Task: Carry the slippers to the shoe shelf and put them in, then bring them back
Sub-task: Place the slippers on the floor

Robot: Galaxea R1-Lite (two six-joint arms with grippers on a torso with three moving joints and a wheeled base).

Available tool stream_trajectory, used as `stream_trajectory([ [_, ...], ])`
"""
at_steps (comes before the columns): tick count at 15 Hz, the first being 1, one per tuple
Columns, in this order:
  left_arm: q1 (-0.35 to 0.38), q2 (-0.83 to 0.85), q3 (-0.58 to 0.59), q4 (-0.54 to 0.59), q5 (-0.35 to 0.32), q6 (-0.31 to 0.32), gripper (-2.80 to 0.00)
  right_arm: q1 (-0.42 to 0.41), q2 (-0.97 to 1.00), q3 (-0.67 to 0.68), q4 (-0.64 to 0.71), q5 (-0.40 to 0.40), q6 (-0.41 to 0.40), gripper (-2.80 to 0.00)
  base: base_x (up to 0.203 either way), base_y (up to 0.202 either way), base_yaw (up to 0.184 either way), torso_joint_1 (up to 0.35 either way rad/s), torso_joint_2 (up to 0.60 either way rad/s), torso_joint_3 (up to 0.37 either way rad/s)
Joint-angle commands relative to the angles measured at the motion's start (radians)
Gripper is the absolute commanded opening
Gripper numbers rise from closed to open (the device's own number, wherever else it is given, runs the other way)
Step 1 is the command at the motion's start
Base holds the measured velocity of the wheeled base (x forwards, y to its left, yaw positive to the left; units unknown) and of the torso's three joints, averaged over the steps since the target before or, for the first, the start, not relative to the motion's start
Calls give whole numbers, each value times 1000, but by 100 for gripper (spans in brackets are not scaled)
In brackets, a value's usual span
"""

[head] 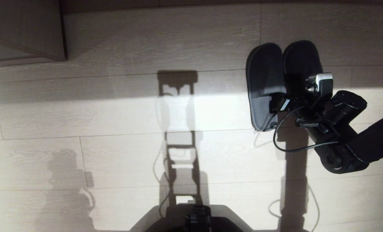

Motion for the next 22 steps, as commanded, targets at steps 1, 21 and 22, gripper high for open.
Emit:
stream_trajectory([
  [1, 0, -1, 2, 0, 0, 0, -280, 0, -13, 16, -3, 1, -1, 0, 0, 0, 0, 0, 0, 0],
  [21, 0, -2, 2, 0, 0, 0, -280, 0, -120, 221, 28, 141, -1, 0, 0, 0, 0, 0, 0, 0],
  [22, 0, -2, 2, 0, 0, 0, -280, 0, -145, 237, 30, 141, -3, 0, 0, 0, 0, 0, 0, 0],
])
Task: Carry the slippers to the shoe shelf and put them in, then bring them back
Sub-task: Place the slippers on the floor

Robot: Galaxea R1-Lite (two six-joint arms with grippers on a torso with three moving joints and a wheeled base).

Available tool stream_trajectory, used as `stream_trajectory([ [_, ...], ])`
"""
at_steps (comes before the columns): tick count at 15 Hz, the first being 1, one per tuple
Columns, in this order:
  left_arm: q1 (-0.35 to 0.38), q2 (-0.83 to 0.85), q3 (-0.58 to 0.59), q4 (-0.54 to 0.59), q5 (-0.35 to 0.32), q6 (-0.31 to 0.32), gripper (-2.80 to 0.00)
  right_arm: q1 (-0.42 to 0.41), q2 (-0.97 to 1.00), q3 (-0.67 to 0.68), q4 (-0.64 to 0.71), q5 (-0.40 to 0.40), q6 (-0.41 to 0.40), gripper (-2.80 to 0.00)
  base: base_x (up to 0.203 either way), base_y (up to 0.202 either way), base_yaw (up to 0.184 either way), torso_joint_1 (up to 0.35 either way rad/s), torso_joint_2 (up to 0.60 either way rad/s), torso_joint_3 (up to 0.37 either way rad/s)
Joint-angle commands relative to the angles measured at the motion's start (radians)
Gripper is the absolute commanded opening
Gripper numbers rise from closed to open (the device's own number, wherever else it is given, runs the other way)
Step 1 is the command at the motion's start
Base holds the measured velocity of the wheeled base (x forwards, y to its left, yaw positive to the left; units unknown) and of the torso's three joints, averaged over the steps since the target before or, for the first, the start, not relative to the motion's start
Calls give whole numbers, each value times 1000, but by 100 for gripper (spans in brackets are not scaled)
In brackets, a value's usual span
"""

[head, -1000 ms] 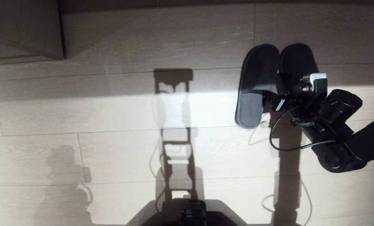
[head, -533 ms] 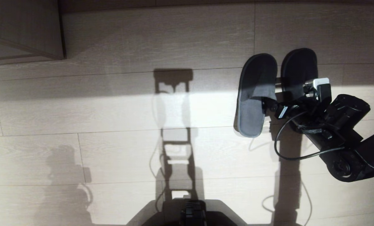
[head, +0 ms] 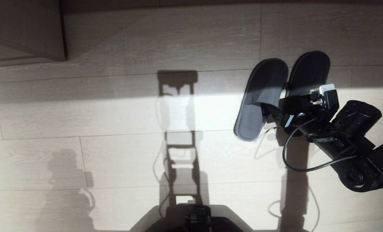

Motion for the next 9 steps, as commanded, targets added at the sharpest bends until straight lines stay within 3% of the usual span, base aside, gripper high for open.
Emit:
stream_trajectory([
  [1, 0, -2, 2, 0, 0, 0, -280, 0, -41, 28, -6, 1, -4, 0, 0, 0, 0, 0, 0, 0],
  [9, 0, -2, 2, 0, 0, 0, -280, -6, -185, 235, -3, -2, -35, 0, 0, 0, 0, 0, 0, 0],
])
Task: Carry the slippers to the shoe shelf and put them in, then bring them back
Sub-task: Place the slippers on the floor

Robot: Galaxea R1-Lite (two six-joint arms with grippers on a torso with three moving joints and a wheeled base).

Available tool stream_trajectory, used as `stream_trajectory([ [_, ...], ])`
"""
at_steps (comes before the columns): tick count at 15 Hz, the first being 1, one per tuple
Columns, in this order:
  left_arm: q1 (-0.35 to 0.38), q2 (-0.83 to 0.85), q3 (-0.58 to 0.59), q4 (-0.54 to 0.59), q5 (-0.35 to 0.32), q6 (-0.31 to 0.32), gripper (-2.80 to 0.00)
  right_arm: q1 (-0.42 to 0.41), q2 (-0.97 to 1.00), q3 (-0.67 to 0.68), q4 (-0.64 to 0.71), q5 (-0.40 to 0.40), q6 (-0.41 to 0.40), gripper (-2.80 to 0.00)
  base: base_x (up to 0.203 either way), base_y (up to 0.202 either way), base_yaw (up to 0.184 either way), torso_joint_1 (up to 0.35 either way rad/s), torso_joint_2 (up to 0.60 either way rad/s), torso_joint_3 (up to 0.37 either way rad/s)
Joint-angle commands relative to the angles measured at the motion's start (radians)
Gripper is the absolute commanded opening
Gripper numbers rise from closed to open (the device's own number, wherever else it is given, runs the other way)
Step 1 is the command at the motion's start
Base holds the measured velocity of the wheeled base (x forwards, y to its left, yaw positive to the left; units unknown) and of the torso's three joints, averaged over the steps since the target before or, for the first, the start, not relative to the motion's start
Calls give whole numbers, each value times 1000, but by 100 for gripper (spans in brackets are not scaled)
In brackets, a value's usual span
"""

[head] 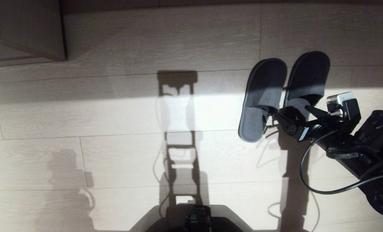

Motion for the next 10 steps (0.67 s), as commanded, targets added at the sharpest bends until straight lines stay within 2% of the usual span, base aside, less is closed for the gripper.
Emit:
stream_trajectory([
  [1, 0, -2, 2, 0, 0, 0, -280, 1, -38, 38, -16, 5, 4, 0, 0, 0, 0, 0, 0, 0],
  [2, 0, 0, 2, 0, 0, 0, -280, 2, -46, 48, -24, 9, 8, -280, 0, 0, 0, 0, 0, 0],
  [5, 0, -2, 2, 0, 0, 0, -280, 20, -127, 103, 29, 60, -1, -280, 0, 0, 0, 0, 0, 0],
  [8, 0, -2, 2, 0, 0, 0, -280, 139, -139, 180, 78, 53, -78, -280, 0, 0, 0, 0, 0, 0],
  [10, 0, 0, 2, 0, 0, 0, -280, 171, -90, 187, 77, 28, -107, -280, 0, 0, 0, 0, 0, 0],
])
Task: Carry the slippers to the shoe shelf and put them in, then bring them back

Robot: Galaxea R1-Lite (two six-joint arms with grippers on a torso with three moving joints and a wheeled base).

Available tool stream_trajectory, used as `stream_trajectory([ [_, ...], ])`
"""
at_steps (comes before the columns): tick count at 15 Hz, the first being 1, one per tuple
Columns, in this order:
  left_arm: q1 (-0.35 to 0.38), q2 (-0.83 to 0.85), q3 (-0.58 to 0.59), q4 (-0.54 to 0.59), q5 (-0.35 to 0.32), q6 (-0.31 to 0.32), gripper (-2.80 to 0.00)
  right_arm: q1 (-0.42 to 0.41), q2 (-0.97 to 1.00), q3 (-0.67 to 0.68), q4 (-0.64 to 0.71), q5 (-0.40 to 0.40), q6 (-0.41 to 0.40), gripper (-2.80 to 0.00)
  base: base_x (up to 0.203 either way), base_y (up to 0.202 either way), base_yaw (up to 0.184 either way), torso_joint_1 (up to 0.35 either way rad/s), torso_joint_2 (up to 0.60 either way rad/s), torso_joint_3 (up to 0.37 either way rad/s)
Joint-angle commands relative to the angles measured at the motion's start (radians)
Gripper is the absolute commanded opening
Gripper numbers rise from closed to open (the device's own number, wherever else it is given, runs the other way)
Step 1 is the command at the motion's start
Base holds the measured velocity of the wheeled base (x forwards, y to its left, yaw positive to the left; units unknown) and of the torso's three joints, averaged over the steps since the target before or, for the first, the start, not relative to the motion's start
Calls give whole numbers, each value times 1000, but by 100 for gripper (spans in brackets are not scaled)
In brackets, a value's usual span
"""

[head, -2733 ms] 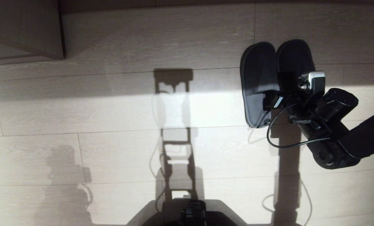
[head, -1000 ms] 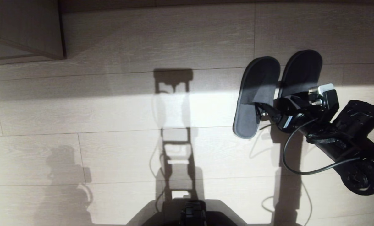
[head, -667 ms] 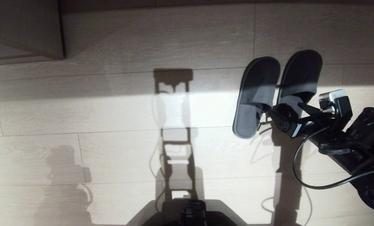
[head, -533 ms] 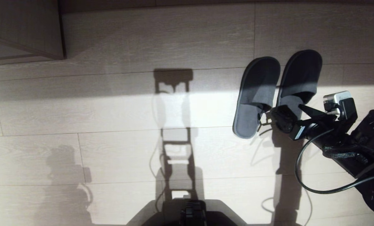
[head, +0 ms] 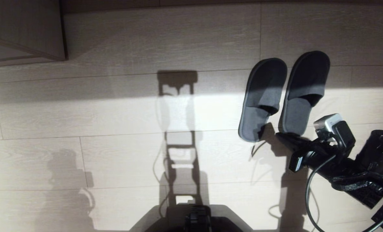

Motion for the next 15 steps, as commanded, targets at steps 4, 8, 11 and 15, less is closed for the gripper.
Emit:
stream_trajectory([
  [4, 0, -2, 2, 0, 1, 0, -280, 41, 151, -154, -30, -75, -11, -280, 0, 0, 0, 0, 0, 0],
  [8, 0, 0, 2, 0, 1, 0, -280, 31, 189, -291, 0, -110, -13, -280, 0, 0, 0, 0, 0, 0],
  [11, 0, 0, 2, 0, 1, 0, -280, -7, 192, -379, 21, -113, -12, -280, 0, 0, 0, 0, 0, 0],
  [15, 0, 0, 2, 0, 1, 0, -280, -40, 195, -441, 45, -113, -12, -280, 0, 0, 0, 0, 0, 0],
])
